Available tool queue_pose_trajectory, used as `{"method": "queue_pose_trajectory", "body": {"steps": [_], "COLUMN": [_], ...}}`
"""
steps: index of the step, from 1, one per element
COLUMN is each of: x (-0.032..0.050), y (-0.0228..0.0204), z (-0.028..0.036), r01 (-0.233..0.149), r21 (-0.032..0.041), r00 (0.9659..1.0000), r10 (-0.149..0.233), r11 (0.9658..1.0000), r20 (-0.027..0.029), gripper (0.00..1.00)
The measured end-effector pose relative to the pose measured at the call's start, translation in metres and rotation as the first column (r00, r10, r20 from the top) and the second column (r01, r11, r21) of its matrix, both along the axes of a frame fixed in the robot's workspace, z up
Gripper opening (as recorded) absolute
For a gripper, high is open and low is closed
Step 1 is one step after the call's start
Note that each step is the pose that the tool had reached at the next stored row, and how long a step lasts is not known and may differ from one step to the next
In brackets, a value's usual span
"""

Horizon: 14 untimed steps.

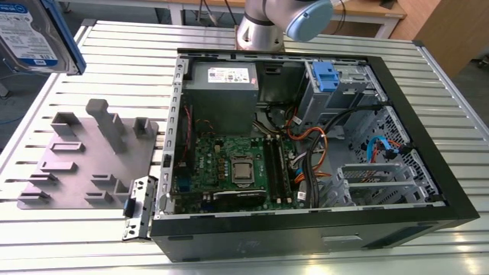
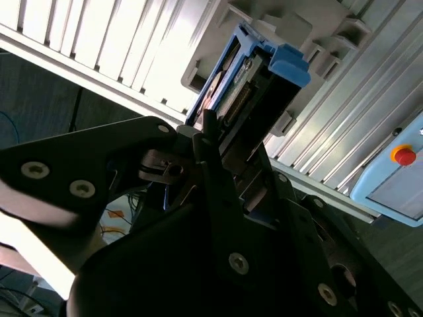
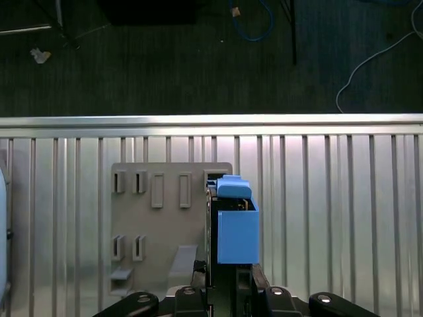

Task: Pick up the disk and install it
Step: 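Pick up the disk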

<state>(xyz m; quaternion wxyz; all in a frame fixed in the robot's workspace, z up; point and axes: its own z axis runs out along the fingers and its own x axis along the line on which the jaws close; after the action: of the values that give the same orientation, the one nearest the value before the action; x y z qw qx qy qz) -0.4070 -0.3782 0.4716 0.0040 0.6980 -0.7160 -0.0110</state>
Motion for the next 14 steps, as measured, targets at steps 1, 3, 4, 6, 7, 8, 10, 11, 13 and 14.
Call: {"method": "queue_pose_trajectory", "body": {"steps": [1, 3, 4, 6, 7, 8, 10, 11, 13, 14], "x": [0.0000, 0.0000, 0.0000, 0.0000, 0.0000, 0.0000, 0.0000, 0.0000, 0.0000, 0.0000], "y": [0.0000, 0.0000, 0.0000, 0.0000, 0.0000, 0.0000, 0.0000, 0.0000, 0.0000, 0.0000], "z": [0.0028, 0.0084, 0.0109, 0.0152, 0.0161, 0.0163, 0.0162, 0.0163, 0.0164, 0.0163], "r01": [0.000, 0.000, 0.000, 0.000, 0.000, 0.000, 0.000, 0.000, 0.000, 0.000], "r21": [0.0000, -0.0001, -0.0001, -0.0001, -0.0001, -0.0001, 0.0000, 0.0000, -0.0001, -0.0001], "r00": [1.0000, 1.0000, 1.0000, 1.0000, 1.0000, 1.0000, 1.0000, 1.0000, 1.0000, 1.0000], "r10": [0.000, 0.000, 0.000, 0.000, 0.000, 0.000, 0.000, 0.000, 0.000, 0.000], "r11": [1.0000, 1.0000, 1.0000, 1.0000, 1.0000, 1.0000, 1.0000, 1.0000, 1.0000, 1.0000], "r20": [0.0000, 0.0000, 0.0000, 0.0000, -0.0001, 0.0000, 0.0001, 0.0001, 0.0000, 0.0000], "gripper": [0.35, 0.35, 0.35, 0.35, 0.35, 0.35, 0.35, 0.35, 0.35, 0.35]}}
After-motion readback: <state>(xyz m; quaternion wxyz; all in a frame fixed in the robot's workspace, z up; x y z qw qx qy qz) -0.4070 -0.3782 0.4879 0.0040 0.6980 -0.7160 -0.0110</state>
